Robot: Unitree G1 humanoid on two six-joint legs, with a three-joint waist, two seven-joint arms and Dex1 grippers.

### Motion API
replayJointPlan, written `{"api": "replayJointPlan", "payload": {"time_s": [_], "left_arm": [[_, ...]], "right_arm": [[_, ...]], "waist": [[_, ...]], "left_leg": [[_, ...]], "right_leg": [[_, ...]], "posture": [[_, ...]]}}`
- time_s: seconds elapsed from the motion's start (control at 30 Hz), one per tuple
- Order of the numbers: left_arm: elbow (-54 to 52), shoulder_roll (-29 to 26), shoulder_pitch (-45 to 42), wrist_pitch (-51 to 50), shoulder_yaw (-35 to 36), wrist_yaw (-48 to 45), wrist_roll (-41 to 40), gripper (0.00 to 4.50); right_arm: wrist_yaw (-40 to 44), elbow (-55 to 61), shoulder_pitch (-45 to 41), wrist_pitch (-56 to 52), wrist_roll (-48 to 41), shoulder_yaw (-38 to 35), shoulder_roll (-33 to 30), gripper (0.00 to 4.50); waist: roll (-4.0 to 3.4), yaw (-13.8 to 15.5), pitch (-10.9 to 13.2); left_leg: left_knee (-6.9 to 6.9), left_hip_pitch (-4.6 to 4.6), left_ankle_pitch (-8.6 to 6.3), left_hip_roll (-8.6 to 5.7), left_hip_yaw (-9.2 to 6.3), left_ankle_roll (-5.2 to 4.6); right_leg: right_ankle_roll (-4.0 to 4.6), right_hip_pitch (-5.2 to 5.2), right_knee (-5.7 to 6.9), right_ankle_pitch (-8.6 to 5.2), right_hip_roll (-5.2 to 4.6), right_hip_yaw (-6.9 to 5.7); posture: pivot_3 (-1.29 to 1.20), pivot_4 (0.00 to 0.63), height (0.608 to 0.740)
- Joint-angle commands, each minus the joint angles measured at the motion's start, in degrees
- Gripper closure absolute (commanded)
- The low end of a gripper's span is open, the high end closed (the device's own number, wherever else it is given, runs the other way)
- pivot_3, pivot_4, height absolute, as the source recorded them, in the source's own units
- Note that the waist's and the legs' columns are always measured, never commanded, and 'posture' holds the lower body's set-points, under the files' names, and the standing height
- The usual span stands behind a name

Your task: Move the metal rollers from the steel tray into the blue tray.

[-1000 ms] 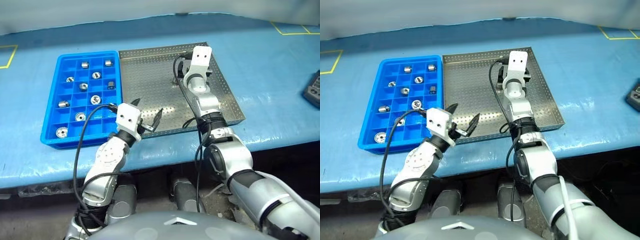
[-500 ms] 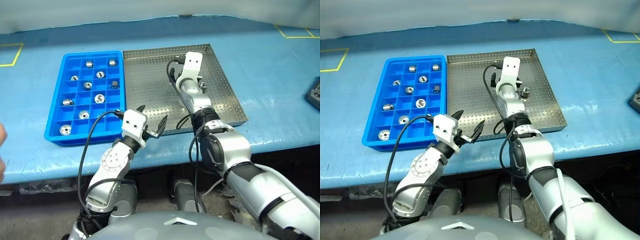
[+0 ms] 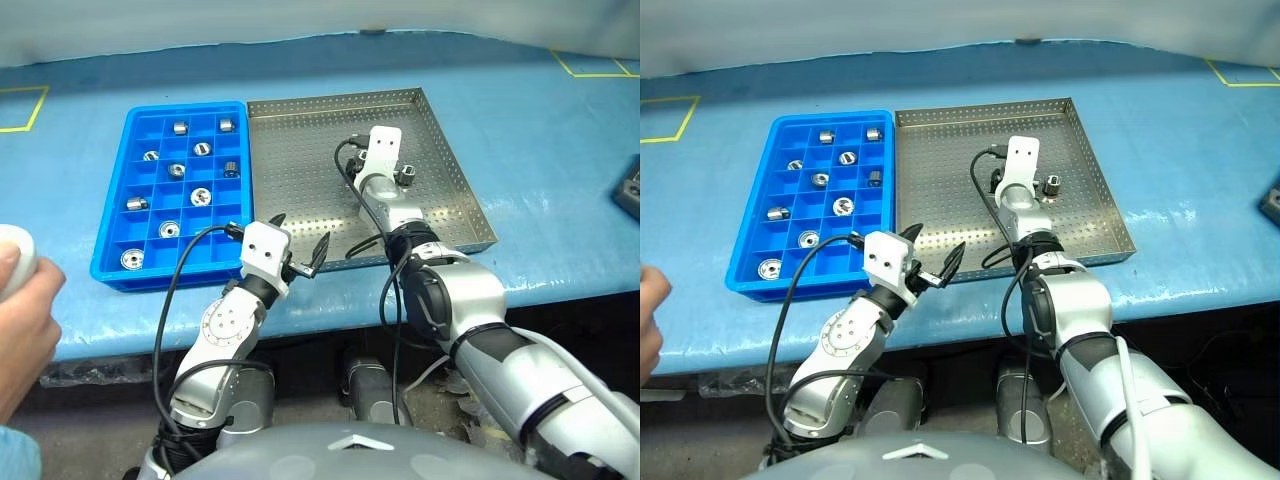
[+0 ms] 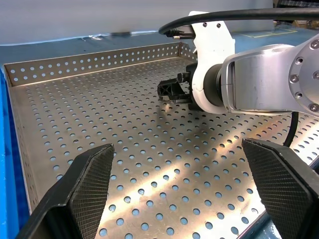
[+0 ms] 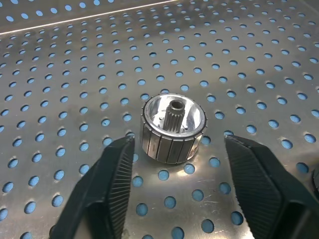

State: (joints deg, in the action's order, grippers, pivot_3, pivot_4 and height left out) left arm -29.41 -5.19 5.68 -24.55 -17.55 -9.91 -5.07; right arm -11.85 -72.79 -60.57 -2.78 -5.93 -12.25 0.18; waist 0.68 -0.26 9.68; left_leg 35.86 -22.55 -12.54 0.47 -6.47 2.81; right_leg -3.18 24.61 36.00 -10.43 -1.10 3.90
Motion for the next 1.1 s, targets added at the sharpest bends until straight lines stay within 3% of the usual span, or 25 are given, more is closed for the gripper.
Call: {"api": "replayJointPlan", "payload": {"time_s": [0.03, 0.23, 0.57, 0.93, 1.03, 1.1], "left_arm": [[-2.9, 0.26, -0.23, 0.6, -0.59, 0.17, 0.33, 0.0], [-2.65, 0.4, -0.21, 0.82, -0.53, 0.26, 0.3, 0.0], [-2.32, 0.79, 0.19, 0.87, -0.52, 0.41, 0.0, 0.0], [-0.77, 0.82, -1.59, 0.29, -0.72, -1.47, -1.02, 0.0], [-0.39, 0.85, -2.51, 0.18, -0.15, -1.8, -1.3, 0.0], [-0.07, 0.79, -2.98, 0.18, 0.19, -2.01, -1.44, 0.0]], "right_arm": [[0.22, 0.87, -1.04, 1.62, -0.04, -0.45, -0.3, 2.57], [-0.55, 1.24, -0.89, 1.61, 0.17, -0.39, -0.13, 4.46], [-5.11, 9.84, 5.53, -1.7, 0.2, 0.6, 3.21, 4.46], [-5.2, 38.99, 15.98, -11.04, -0.01, 2.73, 5.46, 4.46], [-5.01, 44.83, 17.24, -13.16, -0.06, 3.31, 5.77, 3.87], [-6.01, 47.34, 17.84, -14.22, 0.92, 3.84, 5.77, 3.21]], "waist": [[0.0, 0.02, 0.0], [0.0, 0.03, 0.0], [-0.01, 0.14, -0.01], [-0.06, -0.2, -0.01], [-0.09, -0.4, -0.03], [-0.11, -0.53, -0.05]], "left_leg": [[0.0, 0.0, 0.0, 0.0, 0.0, 0.0], [0.0, 0.0, 0.0, 0.0, 0.0, 0.0], [0.0, 0.0, 0.0, 0.0, 0.0, 0.0], [0.05, -0.01, 0.0, 0.0, -0.01, 0.0], [0.05, 0.0, 0.0, 0.0, -0.01, 0.0], [0.05, 0.0, 0.0, 0.0, -0.01, 0.0]], "right_leg": [[0.0, 0.0, 0.0, 0.0, 0.0, 0.0], [0.0, 0.0, 0.0, 0.0, 0.0, 0.0], [0.0, 0.0, 0.0, 0.0, 0.0, 0.0], [-0.01, -0.01, 0.01, 0.0, 0.0, 0.0], [-0.01, -0.01, 0.01, -0.01, 0.0, -0.01], [-0.01, -0.01, 0.01, -0.01, 0.0, 0.0]], "posture": [[0.25, 0.15, 0.74], [0.25, 0.15, 0.74], [0.24, 0.15, 0.74], [0.16, 0.15, 0.74], [0.14, 0.15, 0.74], [0.14, 0.15, 0.74]]}}
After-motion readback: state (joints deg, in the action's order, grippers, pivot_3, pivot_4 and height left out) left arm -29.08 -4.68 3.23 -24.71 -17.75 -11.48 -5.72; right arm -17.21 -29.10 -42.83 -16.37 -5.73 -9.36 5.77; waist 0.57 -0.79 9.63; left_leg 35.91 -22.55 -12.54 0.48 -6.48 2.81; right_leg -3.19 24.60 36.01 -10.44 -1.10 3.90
